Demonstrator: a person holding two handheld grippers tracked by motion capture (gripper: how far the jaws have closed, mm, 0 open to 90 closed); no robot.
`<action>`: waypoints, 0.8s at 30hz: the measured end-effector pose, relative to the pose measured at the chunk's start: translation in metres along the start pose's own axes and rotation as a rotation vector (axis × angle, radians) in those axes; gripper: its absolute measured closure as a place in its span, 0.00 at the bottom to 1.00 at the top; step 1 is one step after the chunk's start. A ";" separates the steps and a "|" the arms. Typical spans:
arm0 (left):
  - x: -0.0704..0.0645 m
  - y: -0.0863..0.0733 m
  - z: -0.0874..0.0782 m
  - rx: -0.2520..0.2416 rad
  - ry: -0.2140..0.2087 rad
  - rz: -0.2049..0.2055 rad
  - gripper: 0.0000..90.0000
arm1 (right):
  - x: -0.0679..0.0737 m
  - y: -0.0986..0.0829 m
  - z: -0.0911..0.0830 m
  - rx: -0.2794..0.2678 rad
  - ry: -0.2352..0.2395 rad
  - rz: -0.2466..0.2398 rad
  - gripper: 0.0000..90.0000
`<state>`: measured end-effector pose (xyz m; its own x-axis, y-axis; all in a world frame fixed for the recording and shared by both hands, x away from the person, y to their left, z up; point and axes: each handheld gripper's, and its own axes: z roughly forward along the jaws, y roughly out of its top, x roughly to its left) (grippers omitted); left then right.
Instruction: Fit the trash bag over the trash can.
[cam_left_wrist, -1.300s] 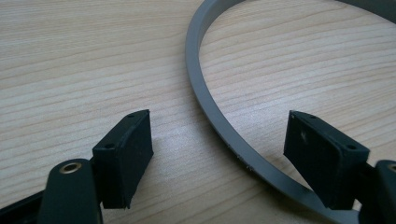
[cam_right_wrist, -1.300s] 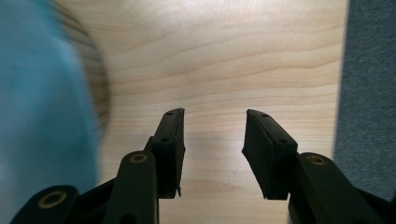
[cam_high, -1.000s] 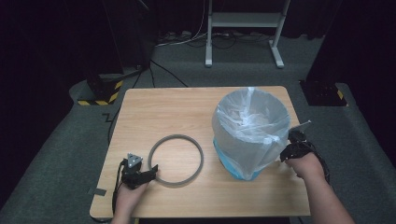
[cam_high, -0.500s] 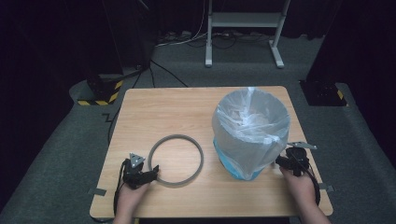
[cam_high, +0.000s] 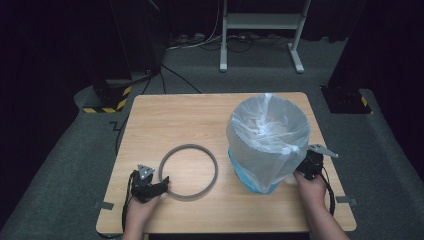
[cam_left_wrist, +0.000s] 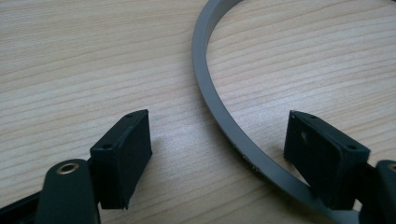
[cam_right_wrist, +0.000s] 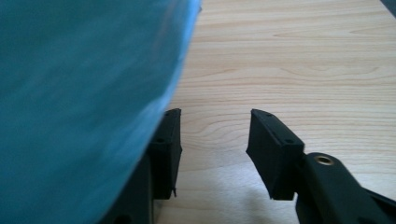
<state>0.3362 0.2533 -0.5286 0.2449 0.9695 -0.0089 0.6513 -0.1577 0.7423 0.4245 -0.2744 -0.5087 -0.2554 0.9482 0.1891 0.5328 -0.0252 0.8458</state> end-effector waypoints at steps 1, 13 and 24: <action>0.001 0.000 0.000 -0.001 -0.004 -0.004 0.26 | 0.004 -0.002 -0.001 -0.010 0.015 -0.003 0.66; 0.003 -0.001 -0.001 -0.006 -0.018 -0.016 0.25 | 0.045 -0.010 0.002 -0.002 0.024 -0.120 0.59; 0.000 0.002 0.000 0.017 -0.008 0.013 0.24 | 0.018 -0.027 -0.026 0.060 -0.115 -0.209 0.48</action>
<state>0.3380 0.2533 -0.5272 0.2593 0.9658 -0.0052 0.6600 -0.1733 0.7310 0.3845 -0.2650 -0.5151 -0.2732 0.9607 -0.0483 0.5257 0.1912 0.8289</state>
